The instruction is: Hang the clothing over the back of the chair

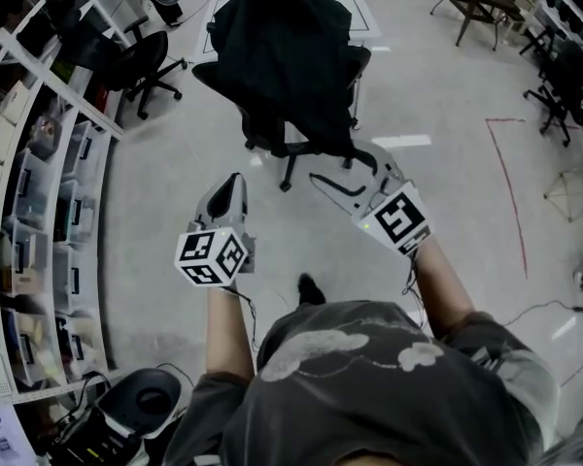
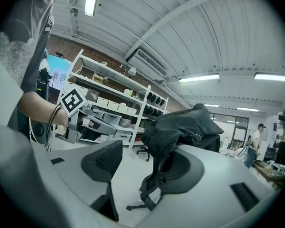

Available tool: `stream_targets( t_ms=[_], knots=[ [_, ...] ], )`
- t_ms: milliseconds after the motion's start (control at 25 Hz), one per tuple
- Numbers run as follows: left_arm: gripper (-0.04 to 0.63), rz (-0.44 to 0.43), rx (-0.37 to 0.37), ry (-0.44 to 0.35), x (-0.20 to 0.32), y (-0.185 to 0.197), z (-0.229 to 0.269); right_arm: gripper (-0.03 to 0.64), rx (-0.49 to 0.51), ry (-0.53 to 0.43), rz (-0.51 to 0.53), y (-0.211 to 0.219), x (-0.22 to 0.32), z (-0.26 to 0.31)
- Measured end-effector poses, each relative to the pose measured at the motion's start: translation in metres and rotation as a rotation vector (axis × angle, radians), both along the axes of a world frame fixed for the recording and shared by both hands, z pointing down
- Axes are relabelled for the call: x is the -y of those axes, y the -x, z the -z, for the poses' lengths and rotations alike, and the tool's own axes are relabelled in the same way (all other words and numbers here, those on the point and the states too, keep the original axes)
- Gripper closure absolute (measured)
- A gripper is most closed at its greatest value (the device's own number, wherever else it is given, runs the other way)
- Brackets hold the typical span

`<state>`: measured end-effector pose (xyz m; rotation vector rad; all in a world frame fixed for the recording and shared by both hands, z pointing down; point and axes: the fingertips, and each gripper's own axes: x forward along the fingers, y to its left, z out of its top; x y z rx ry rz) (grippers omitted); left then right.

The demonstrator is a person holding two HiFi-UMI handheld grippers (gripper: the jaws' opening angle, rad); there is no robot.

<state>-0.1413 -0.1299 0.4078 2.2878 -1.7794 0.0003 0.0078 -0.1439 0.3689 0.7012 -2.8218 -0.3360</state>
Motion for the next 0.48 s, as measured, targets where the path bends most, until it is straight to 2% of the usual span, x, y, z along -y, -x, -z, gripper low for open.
stream_targets(
  t_ms=[120, 200, 360, 480],
  knots=[
    [0.591, 0.005, 0.008, -0.003, -0.008, -0.003, 0.000, 0.362, -0.010, 0.026, -0.017, -0.005, -0.005, -0.012],
    [0.591, 0.007, 0.011, -0.006, -0.014, -0.006, 0.002, 0.351, 0.003, 0.031, -0.075, -0.015, -0.002, -0.013],
    [0.591, 0.013, 0.014, -0.016, -0.028, -0.007, 0.004, 0.362, 0.035, -0.002, -0.257, -0.042, 0.001, -0.014],
    [0.591, 0.015, 0.014, -0.023, -0.034, -0.007, 0.007, 0.362, 0.023, 0.034, -0.289, -0.055, -0.008, -0.028]
  ],
)
